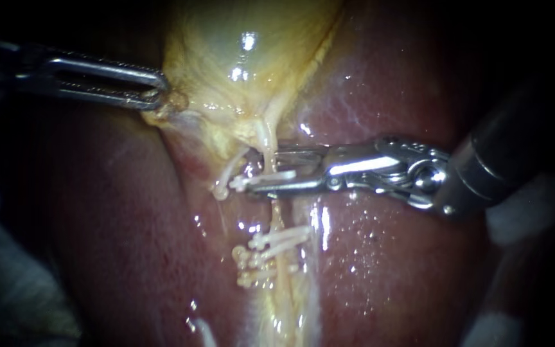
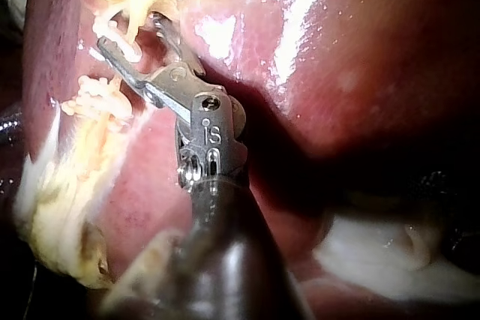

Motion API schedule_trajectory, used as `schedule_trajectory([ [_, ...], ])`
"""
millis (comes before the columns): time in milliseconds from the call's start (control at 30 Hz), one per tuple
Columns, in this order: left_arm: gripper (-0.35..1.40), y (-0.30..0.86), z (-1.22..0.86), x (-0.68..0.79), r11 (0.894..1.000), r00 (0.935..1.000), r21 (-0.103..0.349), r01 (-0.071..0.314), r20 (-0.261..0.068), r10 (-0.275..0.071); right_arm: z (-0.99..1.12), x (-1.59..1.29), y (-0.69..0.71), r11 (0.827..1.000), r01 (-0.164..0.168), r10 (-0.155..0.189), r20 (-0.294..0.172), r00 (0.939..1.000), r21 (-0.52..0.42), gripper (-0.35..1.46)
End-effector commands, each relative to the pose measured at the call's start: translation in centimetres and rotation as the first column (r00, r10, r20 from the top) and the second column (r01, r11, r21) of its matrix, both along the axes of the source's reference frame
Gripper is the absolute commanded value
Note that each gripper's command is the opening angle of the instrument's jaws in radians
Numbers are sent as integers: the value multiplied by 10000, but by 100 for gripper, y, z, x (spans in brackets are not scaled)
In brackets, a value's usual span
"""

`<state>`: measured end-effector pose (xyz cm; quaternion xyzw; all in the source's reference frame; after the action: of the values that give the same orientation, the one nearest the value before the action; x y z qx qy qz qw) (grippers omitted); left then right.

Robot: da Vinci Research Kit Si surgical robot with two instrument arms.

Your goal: Going back third clip right tube

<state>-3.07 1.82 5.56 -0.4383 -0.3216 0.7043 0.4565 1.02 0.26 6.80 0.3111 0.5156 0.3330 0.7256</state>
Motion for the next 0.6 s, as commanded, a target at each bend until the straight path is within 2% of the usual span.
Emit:
schedule_trajectory([
  [33, -35, 0, 0, 0, 10000, 10000, -3, 3, -4, -3, -1, -3, 1, 9999, 41, -41, -19, 10000, -155, 49],
  [100, -35, 0, 0, 0, 10000, 10000, -3, 3, -4, -3, -3, -7, 0, 9976, 224, -230, -89, 9997, -649, 50],
  [200, -35, 0, 0, 1, 10000, 10000, -3, -1, -2, 1, -13, -17, -4, 9849, 598, -636, -186, 9978, -1627, 50],
  [300, -35, -1, 0, 2, 10000, 10000, -3, -5, 1, 5, -28, -32, -7, 9570, 1137, -1207, -97, 9926, -2668, 50],
  [333, -35, 0, 0, 2, 10000, 10000, -2, -5, 1, 5, -36, -38, -8, 9428, 1440, -1489, 70, 9888, -3006, 50],
  [400, -35, 0, 0, 2, 10000, 10000, -2, -6, 1, 6, -47, -47, -8, 9237, 1839, -1847, 300, 9823, -3361, 50],
  [467, -35, 0, 0, 2, 10000, 10000, -2, -6, 2, 6, -59, -58, -9, 8969, 2272, -2258, 487, 9730, -3795, 50],
  [600, -35, 0, 0, 2, 10000, 10000, -2, -6, 2, 6, -81, -75, -12, 8656, 2445, -2449, 565, 9679, -4370, 50],
])
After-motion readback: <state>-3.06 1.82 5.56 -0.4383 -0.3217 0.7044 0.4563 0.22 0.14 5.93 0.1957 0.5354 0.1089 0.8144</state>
